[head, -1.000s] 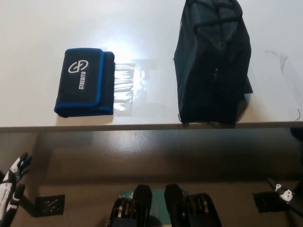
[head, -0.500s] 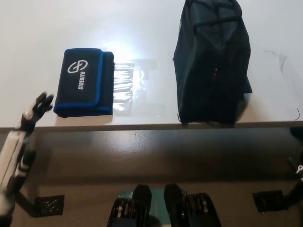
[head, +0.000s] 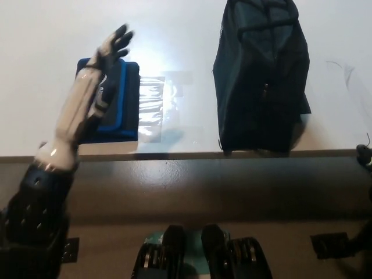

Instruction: Use both hands to pick up the lunch bag on the right hand side and smoothly move it near the note book on the left hand side

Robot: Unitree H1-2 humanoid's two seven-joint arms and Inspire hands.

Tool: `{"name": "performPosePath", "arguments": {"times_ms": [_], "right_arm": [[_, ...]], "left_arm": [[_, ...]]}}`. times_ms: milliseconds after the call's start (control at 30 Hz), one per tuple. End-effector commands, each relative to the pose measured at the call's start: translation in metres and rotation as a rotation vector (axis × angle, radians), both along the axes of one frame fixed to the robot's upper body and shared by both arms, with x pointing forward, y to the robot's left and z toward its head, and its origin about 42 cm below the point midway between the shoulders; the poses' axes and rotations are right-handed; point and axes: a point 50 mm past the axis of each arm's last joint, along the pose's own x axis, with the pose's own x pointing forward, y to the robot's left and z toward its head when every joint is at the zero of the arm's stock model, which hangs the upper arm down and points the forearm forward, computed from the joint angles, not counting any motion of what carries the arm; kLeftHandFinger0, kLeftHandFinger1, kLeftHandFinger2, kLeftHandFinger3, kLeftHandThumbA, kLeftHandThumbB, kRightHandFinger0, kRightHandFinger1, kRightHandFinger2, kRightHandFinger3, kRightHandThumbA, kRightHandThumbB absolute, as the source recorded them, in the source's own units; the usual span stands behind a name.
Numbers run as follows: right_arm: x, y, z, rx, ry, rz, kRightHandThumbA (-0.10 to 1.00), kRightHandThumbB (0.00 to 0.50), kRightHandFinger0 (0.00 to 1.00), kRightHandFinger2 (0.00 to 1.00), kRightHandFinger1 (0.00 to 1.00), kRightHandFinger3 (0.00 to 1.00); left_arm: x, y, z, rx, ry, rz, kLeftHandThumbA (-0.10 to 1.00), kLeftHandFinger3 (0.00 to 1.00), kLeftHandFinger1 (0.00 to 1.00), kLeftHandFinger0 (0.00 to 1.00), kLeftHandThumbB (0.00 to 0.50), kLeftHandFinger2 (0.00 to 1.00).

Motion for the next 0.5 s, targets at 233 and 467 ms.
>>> {"name": "performPosePath", "arguments": {"times_ms": [233, 467], "right_arm": [[0.034, 0.008, 0.023, 0.012, 0.024, 0.087, 1.00, 0.185, 1.00, 1.00, 1.00, 1.00], [0.054, 0.021, 0.038, 0.011, 0.024, 0.137, 1.00, 0.152, 1.00, 1.00, 1.00, 1.00]], "left_arm": [[0.058, -0.051, 0.012, -0.046, 0.080, -0.011, 1.00, 1.00, 1.00, 1.00, 0.305, 1.00], [0.093, -0.084, -0.006, -0.111, 0.196, -0.012, 1.00, 1.00, 1.00, 1.00, 0.284, 1.00]]}}
